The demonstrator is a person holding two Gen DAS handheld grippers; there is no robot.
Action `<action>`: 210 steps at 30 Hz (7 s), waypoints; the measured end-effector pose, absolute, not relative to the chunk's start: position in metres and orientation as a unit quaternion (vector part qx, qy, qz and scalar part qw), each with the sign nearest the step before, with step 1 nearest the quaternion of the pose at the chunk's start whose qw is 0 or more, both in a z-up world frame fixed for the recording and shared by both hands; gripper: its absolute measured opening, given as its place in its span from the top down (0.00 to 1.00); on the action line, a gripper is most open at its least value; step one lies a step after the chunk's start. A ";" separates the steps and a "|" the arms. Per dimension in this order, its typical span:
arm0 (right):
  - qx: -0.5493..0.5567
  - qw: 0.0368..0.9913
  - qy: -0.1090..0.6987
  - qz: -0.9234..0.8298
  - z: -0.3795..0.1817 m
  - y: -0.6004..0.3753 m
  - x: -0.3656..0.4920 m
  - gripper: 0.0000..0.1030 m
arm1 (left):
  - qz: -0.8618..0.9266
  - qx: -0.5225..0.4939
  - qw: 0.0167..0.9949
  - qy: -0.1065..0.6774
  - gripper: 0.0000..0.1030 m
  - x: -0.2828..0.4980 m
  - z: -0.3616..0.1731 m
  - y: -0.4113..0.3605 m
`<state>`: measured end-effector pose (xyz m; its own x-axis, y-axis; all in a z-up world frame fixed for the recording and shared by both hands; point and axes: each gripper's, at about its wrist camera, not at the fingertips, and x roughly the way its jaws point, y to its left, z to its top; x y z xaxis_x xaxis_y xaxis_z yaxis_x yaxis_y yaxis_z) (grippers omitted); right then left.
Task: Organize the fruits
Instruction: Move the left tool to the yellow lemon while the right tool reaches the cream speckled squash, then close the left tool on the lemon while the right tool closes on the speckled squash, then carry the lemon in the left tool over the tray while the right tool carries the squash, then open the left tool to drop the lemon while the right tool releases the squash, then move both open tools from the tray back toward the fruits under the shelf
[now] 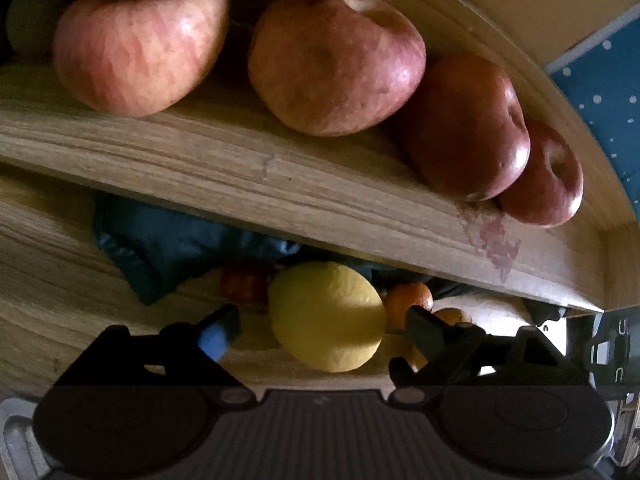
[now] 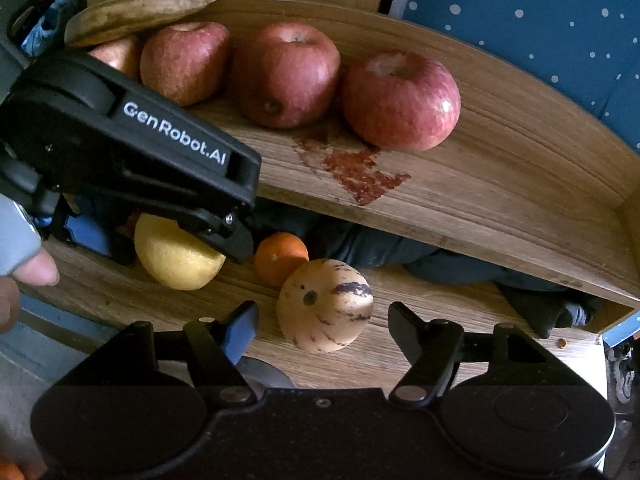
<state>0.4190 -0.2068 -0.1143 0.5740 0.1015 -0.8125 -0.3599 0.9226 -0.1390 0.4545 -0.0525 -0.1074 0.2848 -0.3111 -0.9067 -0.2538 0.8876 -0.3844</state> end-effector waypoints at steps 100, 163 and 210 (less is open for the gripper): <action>-0.178 0.839 0.425 0.289 -0.083 -0.176 0.276 0.48 | -0.023 -0.238 0.776 0.583 0.38 0.276 -0.072 0.045; -0.174 0.848 0.400 0.301 -0.063 -0.196 0.233 0.28 | 0.014 -0.200 0.801 0.564 0.18 0.229 -0.038 0.046; -0.124 0.832 0.455 0.292 -0.063 -0.223 0.202 0.01 | -0.095 0.013 0.821 0.563 0.00 0.194 -0.008 0.061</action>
